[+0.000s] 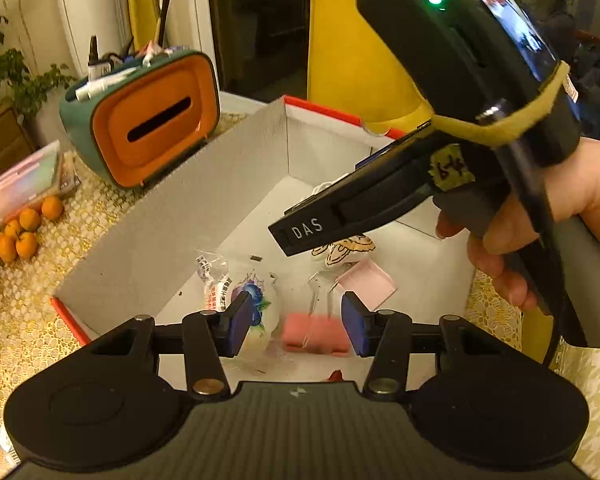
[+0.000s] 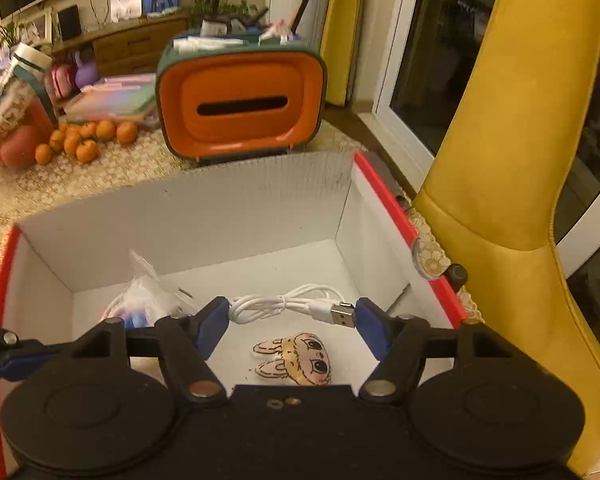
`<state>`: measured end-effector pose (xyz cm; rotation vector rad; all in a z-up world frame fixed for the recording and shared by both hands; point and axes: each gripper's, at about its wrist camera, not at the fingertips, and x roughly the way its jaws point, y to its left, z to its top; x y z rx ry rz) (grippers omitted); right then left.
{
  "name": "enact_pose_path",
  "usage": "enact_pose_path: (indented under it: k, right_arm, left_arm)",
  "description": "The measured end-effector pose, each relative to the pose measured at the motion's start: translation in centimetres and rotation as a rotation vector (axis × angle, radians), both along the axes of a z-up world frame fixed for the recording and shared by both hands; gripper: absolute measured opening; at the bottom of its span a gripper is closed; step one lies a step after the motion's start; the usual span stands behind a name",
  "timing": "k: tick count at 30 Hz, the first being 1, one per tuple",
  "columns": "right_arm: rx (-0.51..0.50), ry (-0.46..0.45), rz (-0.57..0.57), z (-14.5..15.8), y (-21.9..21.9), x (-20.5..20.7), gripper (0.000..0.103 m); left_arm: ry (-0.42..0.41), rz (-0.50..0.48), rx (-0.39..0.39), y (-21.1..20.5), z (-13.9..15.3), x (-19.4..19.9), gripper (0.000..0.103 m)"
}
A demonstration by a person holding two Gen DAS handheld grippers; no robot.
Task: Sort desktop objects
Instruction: 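Carry the binder clip and USB cable in both grippers over the red box, then open both grippers to drop the clip and cable into the box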
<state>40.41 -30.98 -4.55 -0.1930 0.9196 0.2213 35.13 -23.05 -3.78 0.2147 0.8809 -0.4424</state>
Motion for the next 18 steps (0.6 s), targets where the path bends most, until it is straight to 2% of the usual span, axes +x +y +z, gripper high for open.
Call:
enact_pose_path:
  k: [9, 18]
  right_arm:
    - [-0.043, 0.094, 0.0, -2.3, 0.6, 1.3, 0.069]
    - [-0.044, 0.11, 0.01, -2.3, 0.7, 1.4, 0.075]
  left_arm:
    - [0.038, 0.009, -0.01, 0.4, -1.2, 0.1, 0.048]
    - [0.045, 0.019, -0.019, 0.8, -1.8, 0.0, 0.048]
